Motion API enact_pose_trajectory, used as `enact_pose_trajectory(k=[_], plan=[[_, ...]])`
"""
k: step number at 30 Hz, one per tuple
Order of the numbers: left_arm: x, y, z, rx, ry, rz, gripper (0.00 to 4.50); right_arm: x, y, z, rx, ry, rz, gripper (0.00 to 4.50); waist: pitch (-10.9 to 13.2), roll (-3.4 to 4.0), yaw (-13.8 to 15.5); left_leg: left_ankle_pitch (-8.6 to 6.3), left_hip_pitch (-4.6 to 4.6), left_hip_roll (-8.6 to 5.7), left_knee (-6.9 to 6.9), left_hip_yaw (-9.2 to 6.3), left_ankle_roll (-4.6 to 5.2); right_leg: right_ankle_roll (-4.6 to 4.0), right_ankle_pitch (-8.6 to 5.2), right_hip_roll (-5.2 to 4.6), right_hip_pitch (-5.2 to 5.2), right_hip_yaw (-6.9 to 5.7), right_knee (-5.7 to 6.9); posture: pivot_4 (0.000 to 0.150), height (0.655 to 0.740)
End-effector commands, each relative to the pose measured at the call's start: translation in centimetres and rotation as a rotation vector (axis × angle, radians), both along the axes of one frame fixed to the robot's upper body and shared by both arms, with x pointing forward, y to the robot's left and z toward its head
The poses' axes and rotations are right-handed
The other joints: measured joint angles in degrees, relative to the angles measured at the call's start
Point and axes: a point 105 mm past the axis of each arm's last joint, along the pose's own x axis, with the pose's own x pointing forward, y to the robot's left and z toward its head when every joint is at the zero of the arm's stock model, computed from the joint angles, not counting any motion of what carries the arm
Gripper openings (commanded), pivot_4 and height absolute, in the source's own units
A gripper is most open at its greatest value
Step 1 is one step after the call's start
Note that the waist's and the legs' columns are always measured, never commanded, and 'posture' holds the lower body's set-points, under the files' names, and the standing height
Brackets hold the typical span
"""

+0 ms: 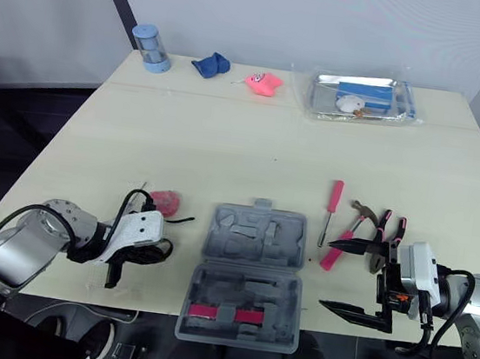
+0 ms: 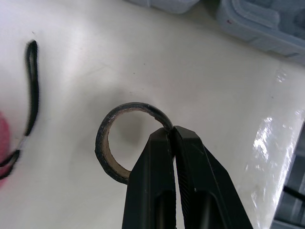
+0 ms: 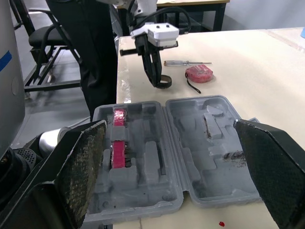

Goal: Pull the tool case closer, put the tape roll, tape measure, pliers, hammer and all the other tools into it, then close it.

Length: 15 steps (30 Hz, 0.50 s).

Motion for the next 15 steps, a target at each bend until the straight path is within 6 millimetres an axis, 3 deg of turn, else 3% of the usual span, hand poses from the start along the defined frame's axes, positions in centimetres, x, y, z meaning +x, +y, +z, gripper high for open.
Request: enact_pose_trajectory(k=[1, 4, 7, 11, 15], plan=[[0.4, 1.1, 2.0, 0.034, -0.018, -0.030, 0.03, -0.5, 0.4, 0.8, 0.010, -0.047, 0.043, 4.50, 0.0, -0.02, 0.0, 0.00, 0.00, 0.00, 0.00, 0.00, 0.00, 0.00, 0.00, 0.00, 0.00, 0.00, 0.00, 0.150, 0.7400], [0.7, 1.2, 3.2, 0.021, -0.022, -0.051, 0.03, -0.3, 0.3, 1.1, 0.002, -0.067, 0.046, 4.50, 0.0, -0.01, -0.1, 0.00, 0.00, 0.00, 0.00, 0.00, 0.00, 0.00, 0.00, 0.01, 0.00, 0.00, 0.00, 0.150, 0.7400], [1.2, -0.2, 4.2, -0.035, -0.047, -0.084, 0.03, 0.2, -0.1, 1.0, -0.007, -0.072, 0.024, 4.50, 0.0, -0.02, 0.0, 0.00, -0.01, 0.00, 0.01, 0.00, 0.00, 0.00, 0.00, 0.01, 0.00, 0.00, 0.00, 0.150, 0.7400], [1.7, -3.8, 6.1, -0.187, -0.082, -0.140, 0.03, 0.5, -0.9, 0.9, -0.021, -0.071, -0.012, 4.50, 0.0, -0.04, 0.3, 0.00, -0.08, -0.01, 0.07, -0.01, 0.00, 0.01, 0.00, 0.00, 0.00, -0.03, -0.01, 0.150, 0.7400], [1.9, -6.1, 6.5, -0.284, -0.068, -0.181, 0.03, 0.9, -1.5, 1.1, -0.011, -0.076, -0.053, 4.50, 0.0, -0.05, -0.1, 0.00, -0.09, -0.01, 0.11, -0.05, 0.00, 0.01, 0.01, 0.01, 0.00, -0.05, 0.01, 0.150, 0.7400]])
